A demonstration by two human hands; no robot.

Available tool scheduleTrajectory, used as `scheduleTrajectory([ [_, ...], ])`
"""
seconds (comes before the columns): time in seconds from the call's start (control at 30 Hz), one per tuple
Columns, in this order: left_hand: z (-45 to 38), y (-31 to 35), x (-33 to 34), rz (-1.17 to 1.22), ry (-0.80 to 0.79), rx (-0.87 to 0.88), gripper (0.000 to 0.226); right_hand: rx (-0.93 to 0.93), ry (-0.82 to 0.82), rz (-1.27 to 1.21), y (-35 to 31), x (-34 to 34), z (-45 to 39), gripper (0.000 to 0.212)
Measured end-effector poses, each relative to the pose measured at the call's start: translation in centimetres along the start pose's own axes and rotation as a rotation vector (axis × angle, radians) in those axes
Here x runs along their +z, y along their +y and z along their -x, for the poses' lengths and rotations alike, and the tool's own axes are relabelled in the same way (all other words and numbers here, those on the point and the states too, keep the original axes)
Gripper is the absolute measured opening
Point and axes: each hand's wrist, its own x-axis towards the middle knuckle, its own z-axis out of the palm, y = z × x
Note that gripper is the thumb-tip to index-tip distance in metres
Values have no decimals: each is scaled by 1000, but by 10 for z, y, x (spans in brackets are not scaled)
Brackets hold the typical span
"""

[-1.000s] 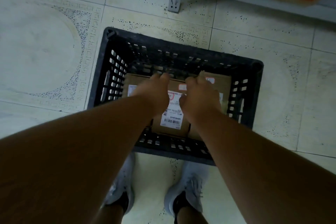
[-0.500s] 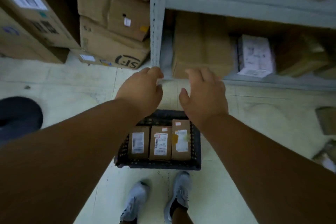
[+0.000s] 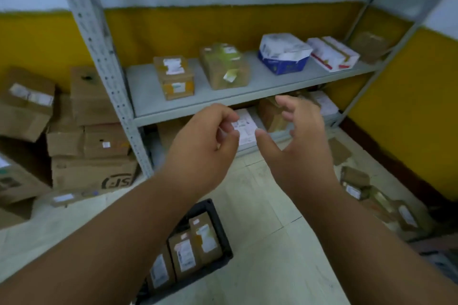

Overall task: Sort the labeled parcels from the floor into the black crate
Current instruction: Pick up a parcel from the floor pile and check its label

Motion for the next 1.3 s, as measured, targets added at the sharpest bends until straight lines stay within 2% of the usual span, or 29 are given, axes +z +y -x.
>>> scheduleTrajectory([
  [0.2, -18, 109, 81, 185, -75, 127, 19, 85, 157, -23, 48, -140, 7, 63],
  [0.43, -29, 238, 239, 287, -217, 291, 35, 251, 338, 49, 137, -309, 36, 72],
  [0.6, -27, 312, 333, 418, -358, 326, 38, 356, 439, 113, 193, -391, 63, 71],
  [0.8, -50, 344, 407, 422, -499, 375, 40, 437, 576, 94, 255, -428, 69, 67],
  [0.93, -85, 341, 455, 426, -557, 349, 38, 479, 575, 114, 301, -433, 53, 62],
  [1.13, -172, 335, 533, 500, -622, 303, 35, 486, 590, 128, 380, -446, -19, 65],
  [1.3, -270, 343, 587, 524, -662, 358, 34, 543, 586, 112, 443, -453, -96, 75],
])
